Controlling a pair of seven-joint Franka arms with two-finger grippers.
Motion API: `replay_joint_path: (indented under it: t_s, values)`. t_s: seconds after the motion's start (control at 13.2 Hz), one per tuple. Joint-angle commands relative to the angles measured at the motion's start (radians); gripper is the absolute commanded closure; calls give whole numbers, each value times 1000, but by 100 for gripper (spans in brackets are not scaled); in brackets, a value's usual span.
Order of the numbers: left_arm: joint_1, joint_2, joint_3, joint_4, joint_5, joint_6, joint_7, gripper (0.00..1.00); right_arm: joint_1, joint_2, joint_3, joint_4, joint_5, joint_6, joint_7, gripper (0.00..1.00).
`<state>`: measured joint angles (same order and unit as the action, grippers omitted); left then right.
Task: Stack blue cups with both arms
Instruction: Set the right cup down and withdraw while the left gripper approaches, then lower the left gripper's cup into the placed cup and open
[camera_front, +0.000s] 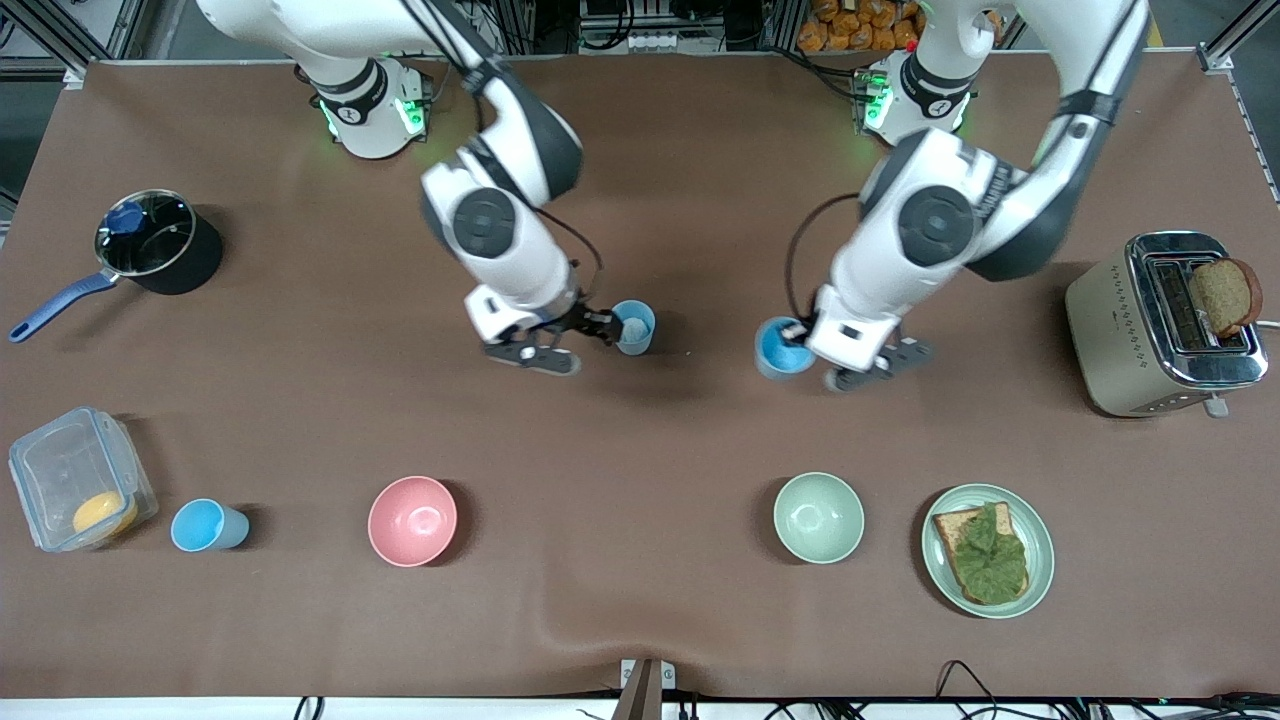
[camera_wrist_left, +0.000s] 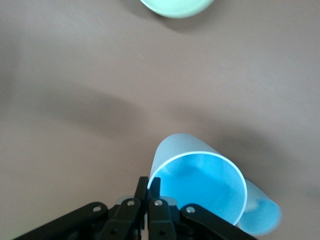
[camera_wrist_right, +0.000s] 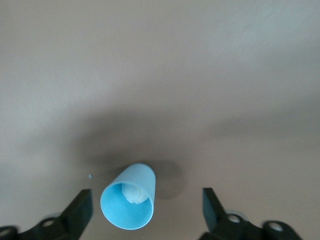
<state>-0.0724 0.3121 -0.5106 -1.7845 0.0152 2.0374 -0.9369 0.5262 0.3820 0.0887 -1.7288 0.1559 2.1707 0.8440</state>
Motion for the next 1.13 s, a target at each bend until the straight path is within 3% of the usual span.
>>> replay_joint_path:
  t_s: [0.0,0.23,0.53,0.68,1.06]
  values:
    - [-102,53,-2,85,-17,-11,-116,100,-95,-113,-17,-25,-3,-71,-14,0]
    - [-225,142,3,166,0,6,-317,100,-173,-228,-76,-21,-1,-250,-278,0]
    - [-305,214,3,177,64,115,-434,100,-388,-325,-86,23,-1,-471,-674,0]
    - [-313,248,3,177,113,118,-454,100,-478,-347,-86,26,-1,-488,-811,0]
    - [-329,295,3,177,117,132,-464,100,-532,-351,-90,23,-6,-493,-931,0]
